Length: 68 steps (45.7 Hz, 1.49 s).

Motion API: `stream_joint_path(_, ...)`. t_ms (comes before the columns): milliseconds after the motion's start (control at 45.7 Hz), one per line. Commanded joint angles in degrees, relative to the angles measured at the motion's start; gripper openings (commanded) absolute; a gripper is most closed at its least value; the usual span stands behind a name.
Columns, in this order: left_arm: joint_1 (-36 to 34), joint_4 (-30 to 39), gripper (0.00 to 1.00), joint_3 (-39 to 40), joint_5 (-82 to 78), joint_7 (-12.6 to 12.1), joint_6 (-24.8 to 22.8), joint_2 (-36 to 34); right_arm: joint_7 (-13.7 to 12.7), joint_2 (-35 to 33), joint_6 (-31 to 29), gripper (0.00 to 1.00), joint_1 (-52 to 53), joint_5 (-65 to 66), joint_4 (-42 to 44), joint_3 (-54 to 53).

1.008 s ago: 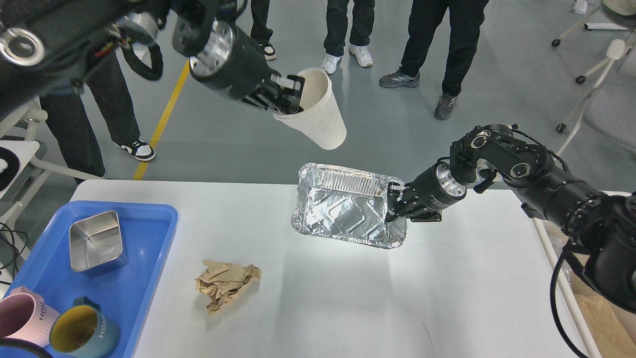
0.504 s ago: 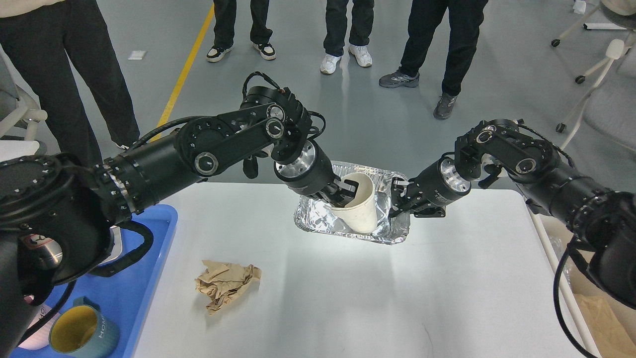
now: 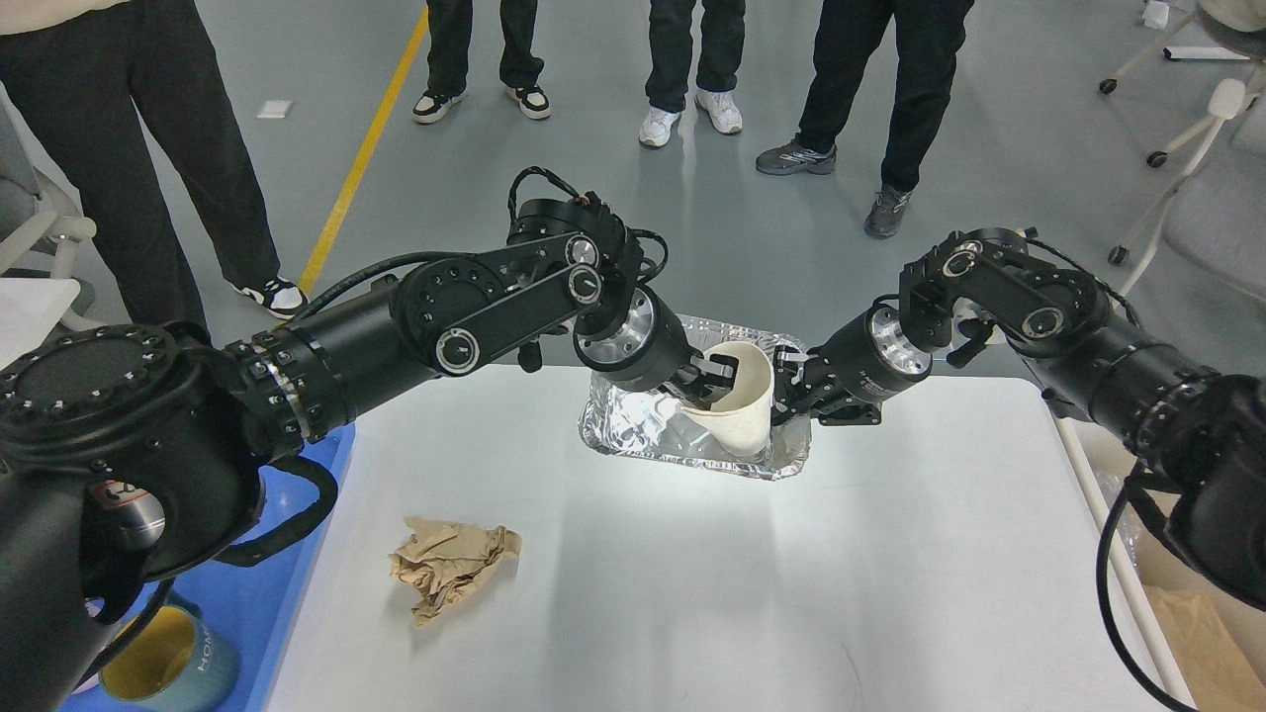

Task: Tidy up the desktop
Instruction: 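Place the paper cup into the foil tray and withdraw the left gripper, then lower the left arm back beside the blue tray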

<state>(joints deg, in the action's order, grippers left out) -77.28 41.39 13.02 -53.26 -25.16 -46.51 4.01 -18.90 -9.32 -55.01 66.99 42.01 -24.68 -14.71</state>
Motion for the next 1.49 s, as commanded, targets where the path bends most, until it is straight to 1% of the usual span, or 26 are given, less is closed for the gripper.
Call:
stream_joint_path(0, 0.02, 0.00, 0.61, 0.17, 0.17, 0.02, 1.42, 0.21, 0.00, -0.09, 0.01, 0.00, -0.02, 0.00, -0.19, 0.03)
stream_joint_path(44, 0.02, 0.00, 0.68, 0.26, 0.17, 0.02, 1.86, 0.29, 0.00, -0.09, 0.01, 0.00, -0.02, 0.00, -0.19, 0.03)
stream_joint_path(88, 0.02, 0.00, 0.79, 0.43, 0.44, 0.02, 2.13, 0.29, 0.00, -0.09, 0.01, 0.00, -0.02, 0.09, -0.19, 0.03)
stream_joint_path(110, 0.02, 0.00, 0.82, 0.52, 0.44, 0.02, 2.22, 0.29, 0.00, -0.09, 0.01, 0.00, -0.02, 0.09, -0.19, 0.03)
stream_joint_path(197, 0.02, 0.00, 0.94, 1.13, 0.70, 0.20, 2.48, 0.29, 0.00, -0.09, 0.01, 0.00, -0.02, 0.09, -0.19, 0.03)
stream_joint_path(219, -0.07, 0.00, 0.95, 1.13, 0.70, 0.37, 2.48, 0.29, 0.00, -0.09, 0.01, 0.00, -0.02, 0.09, -0.19, 0.03)
stream_joint_path(263, -0.24, 0.00, 0.96, 1.40, 0.79, 0.81, 2.39, 0.29, 0.00, -0.09, 0.01, 0.00, -0.02, 0.09, -0.19, 0.03)
stream_joint_path(372, -1.29, 0.00, 0.96, 3.94, 0.96, 0.90, 2.04, 0.21, 0.00, -0.09, 0.01, 0.00, -0.10, 0.09, -0.19, 0.03)
stream_joint_path(570, -6.21, 0.09, 0.97, 8.78, 2.72, 0.73, 1.08, -0.67, 0.00, -0.18, 0.01, 0.00, -0.37, 0.09, -0.19, 0.03)
stream_joint_path(679, -10.43, 0.18, 0.97, 11.06, 5.53, 0.20, -2.26, -2.86, 0.00, -0.35, 0.01, 0.00, -0.46, 0.09, -0.19, 0.03)
stream_joint_path(745, -13.33, 0.18, 0.97, 11.77, 6.76, 0.02, -4.89, -5.50, 0.00, -0.35, 0.01, 0.00, -0.46, 0.09, -0.19, 0.12)
stream_joint_path(832, -16.67, 0.44, 0.97, 11.77, 8.26, -0.06, -7.18, -8.66, 0.00, -0.35, 0.01, 0.00, -0.46, 0.09, -0.19, 0.12)
stream_joint_path(920, -17.56, 1.93, 0.97, 11.77, 9.23, -0.15, -8.24, -13.93, 0.00, -0.35, 0.01, 0.00, -0.46, 0.09, -0.19, 0.12)
stream_joint_path(986, -17.03, 5.79, 0.96, 11.51, 9.31, -0.15, -8.49, -18.23, 0.00, -0.26, 0.01, 0.00, -0.46, 0.09, -0.19, 0.12)
stream_joint_path(1051, -15.11, 13.51, 0.96, 10.98, 9.31, -0.15, -8.49, -24.99, 0.00, -0.18, 0.01, 0.00, -0.46, 0.09, -0.28, 0.12)
stream_joint_path(1205, -5.26, 31.27, 0.96, 12.12, 9.58, 0.11, -8.16, -43.80, 0.00, -0.18, 0.01, 0.00, -0.63, 0.09, -0.28, 0.12)
stream_joint_path(1314, 2.03, 40.33, 0.96, 13.96, 12.82, 0.90, -8.07, -58.74, 0.00, 0.17, 0.01, 0.00, -0.81, 0.09, -0.28, 0.03)
stream_joint_path(1358, 5.02, 42.18, 0.96, 14.58, 13.97, 2.04, -7.98, -64.02, 0.00, 0.17, 0.01, 0.00, -0.98, 0.09, -0.28, 0.03)
stream_joint_path(1380, 6.42, 42.62, 0.96, 15.02, 14.23, 3.35, -7.98, -66.39, 0.00, 0.17, 0.01, 0.00, -0.98, 0.09, -0.28, 0.03)
stream_joint_path(1424, 8.97, 42.89, 0.96, 15.89, 14.50, 7.21, -7.98, -70.35, 0.00, 0.17, 0.01, 0.00, -1.07, 0.09, -0.37, 0.03)
stream_joint_path(1468, 11.44, 42.98, 0.96, 16.34, 14.50, 11.69, -7.89, -73.78, 0.00, 0.17, 0.01, 0.00, -1.16, 0.09, -0.37, 0.03)
